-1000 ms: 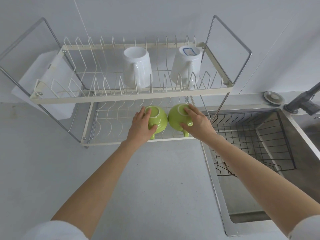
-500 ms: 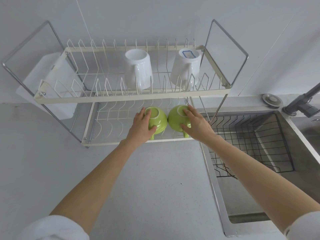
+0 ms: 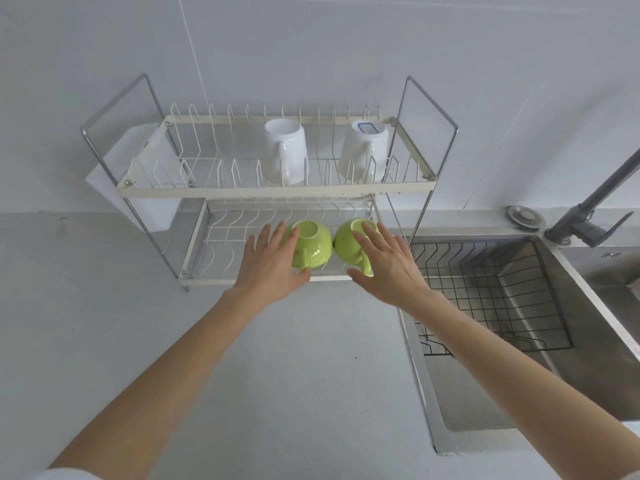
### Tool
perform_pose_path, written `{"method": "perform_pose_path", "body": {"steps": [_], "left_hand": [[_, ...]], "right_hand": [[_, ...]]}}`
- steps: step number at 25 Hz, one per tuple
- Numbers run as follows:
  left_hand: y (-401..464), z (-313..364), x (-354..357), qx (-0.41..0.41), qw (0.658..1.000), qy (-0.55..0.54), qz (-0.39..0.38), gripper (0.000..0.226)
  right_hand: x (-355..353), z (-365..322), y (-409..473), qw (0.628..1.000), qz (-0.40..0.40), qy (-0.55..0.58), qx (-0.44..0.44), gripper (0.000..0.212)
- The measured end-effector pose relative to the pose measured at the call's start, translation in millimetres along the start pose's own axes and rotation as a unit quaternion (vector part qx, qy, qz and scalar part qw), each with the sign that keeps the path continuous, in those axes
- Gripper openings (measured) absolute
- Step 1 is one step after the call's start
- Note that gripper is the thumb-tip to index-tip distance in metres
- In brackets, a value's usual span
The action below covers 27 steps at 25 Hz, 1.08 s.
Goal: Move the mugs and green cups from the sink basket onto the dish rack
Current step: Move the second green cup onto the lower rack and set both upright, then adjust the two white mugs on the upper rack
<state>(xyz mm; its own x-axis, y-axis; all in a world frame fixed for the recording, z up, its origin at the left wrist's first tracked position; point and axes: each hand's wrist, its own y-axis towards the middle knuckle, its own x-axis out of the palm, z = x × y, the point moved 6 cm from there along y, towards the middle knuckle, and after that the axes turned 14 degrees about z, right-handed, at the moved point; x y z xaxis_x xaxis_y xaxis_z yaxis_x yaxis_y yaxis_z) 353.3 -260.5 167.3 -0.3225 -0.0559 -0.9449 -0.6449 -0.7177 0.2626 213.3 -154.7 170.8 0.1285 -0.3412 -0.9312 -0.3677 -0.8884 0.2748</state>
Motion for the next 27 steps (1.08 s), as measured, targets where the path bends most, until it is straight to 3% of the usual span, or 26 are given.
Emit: {"method": "perform_pose_path", "body": {"steps": [4, 7, 16, 21, 27], "left_hand": [[-22.4, 8.8, -33.5, 0.005, 1.0, 0.002, 0.025, 0.069], [-29.3, 18.9, -71.1, 0.035, 0.995, -0.025, 0.091, 0.059], [14.7, 34.3, -171.0, 0.046, 0.975, -0.037, 0.213, 0.045], [60.2, 31.3, -181.9, 0.032, 0.98, -0.024, 0.193, 0.044], [110.0, 17.9, -158.5, 0.011, 0.993, 0.009, 0.114, 0.05]], "right_hand": [[-30.1, -13.2, -18.0, 0.999, 0.02, 0.025, -0.018, 0.067], [-56.0, -18.6, -24.4, 0.998, 0.032, 0.041, -0.025, 0.065], [-151.6, -32.0, 25.4, 0.984, 0.156, 0.069, -0.046, 0.045], [-162.6, -25.3, 78.0, 0.987, 0.144, 0.071, -0.018, 0.043], [-138.3, -17.0, 128.3, 0.998, 0.058, 0.039, 0.0, 0.052]]}}
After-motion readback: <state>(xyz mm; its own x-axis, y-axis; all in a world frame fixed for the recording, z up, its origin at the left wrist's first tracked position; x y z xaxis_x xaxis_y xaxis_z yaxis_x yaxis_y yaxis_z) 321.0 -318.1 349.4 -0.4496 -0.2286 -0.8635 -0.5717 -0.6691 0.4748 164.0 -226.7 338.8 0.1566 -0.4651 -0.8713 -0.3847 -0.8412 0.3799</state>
